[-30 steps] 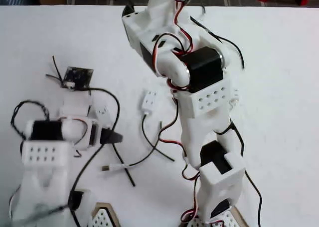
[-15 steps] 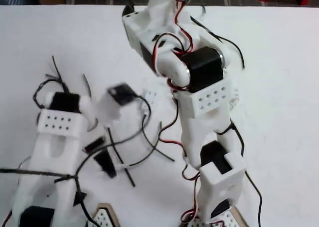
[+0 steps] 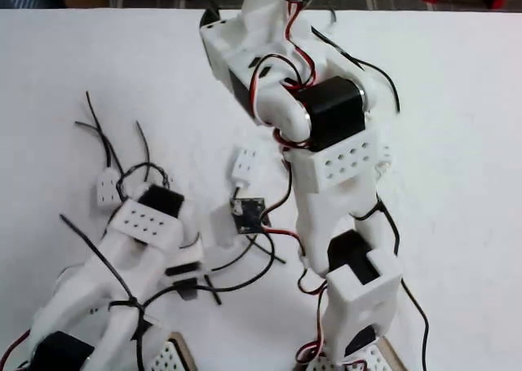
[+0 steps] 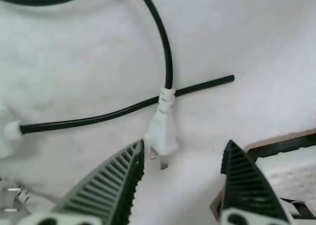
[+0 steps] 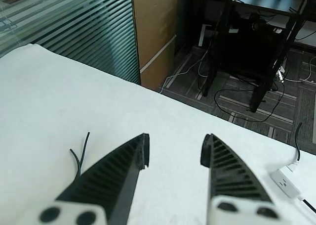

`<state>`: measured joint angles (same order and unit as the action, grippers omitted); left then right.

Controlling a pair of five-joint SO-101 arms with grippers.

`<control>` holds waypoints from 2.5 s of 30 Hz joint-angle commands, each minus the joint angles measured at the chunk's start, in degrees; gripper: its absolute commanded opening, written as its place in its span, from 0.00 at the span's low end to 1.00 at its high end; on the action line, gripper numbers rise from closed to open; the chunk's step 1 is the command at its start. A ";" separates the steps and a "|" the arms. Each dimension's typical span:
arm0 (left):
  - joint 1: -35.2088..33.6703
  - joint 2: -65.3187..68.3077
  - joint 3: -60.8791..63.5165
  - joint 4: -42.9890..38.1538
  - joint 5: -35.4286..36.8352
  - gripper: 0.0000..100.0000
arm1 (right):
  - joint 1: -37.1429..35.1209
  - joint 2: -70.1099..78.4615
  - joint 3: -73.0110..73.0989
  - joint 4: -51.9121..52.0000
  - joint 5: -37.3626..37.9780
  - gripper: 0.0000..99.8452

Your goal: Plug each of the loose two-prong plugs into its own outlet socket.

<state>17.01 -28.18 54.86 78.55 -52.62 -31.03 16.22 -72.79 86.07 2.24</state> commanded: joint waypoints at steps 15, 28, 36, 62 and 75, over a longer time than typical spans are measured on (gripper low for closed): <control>-0.57 0.13 7.82 -14.51 -0.09 0.25 | 0.22 -3.03 -0.70 0.31 -0.09 0.18; -0.66 0.13 12.31 -18.46 -0.18 0.25 | 0.40 -3.03 -0.70 0.31 -0.09 0.18; -0.66 0.13 12.66 -18.46 -0.44 0.11 | 0.57 -3.03 -0.70 0.31 -0.09 0.18; -3.82 -0.40 -17.05 2.02 -0.53 0.04 | 3.82 -7.34 -0.44 0.40 0.09 0.18; -25.10 -0.40 -22.51 -25.05 -21.54 0.02 | 5.67 -8.92 -0.44 0.31 0.09 0.18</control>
<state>-6.46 -28.18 33.93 54.37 -68.35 -25.93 9.54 -72.70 86.07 2.15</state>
